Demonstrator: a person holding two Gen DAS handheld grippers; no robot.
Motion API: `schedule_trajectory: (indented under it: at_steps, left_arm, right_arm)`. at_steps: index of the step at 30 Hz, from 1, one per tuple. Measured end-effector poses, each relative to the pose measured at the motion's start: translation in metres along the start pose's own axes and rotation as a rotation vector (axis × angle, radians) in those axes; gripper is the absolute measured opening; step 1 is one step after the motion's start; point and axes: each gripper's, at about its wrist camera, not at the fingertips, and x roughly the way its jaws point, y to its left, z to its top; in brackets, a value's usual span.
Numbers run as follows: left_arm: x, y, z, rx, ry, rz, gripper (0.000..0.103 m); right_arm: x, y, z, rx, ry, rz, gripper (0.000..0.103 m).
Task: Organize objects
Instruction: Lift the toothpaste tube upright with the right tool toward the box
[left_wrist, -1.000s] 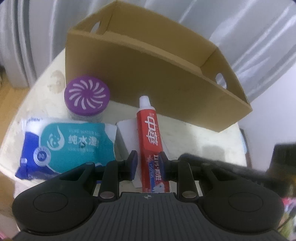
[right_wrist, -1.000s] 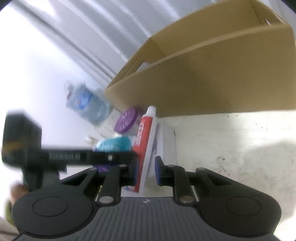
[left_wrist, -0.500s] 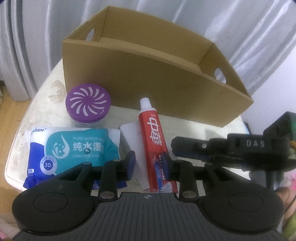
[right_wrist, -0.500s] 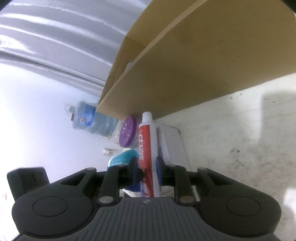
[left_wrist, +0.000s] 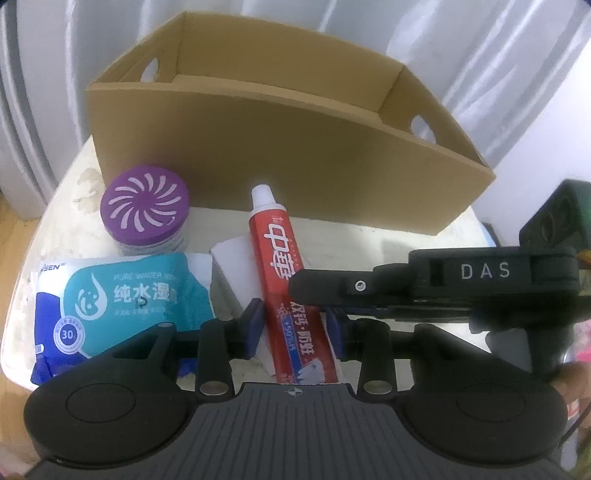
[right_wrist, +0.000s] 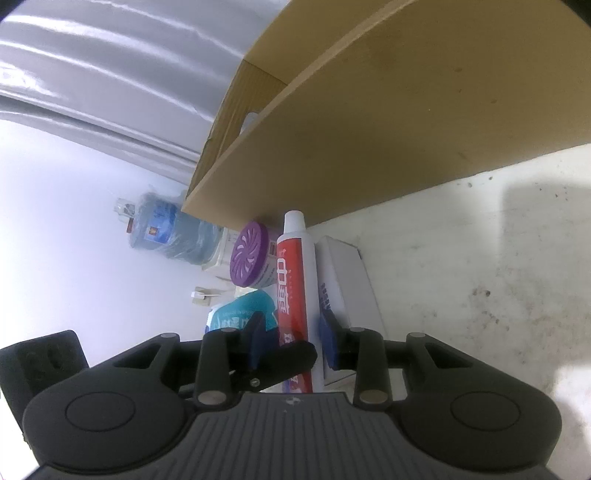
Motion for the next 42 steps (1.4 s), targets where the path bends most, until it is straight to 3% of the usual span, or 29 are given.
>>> schedule_trajectory:
  at_steps: [14, 42]
  left_arm:
    - [-0.01, -0.01, -0.026, 0.017, -0.006, -0.055, 0.037]
    - [-0.023, -0.031, -0.034, 0.139, -0.038, -0.004, 0.036]
  right_arm:
    - [-0.025, -0.017, -0.022, 0.071, 0.034, 0.034, 0.036]
    - [-0.03, -0.018, -0.027, 0.074, 0.014, 0.02, 0.033]
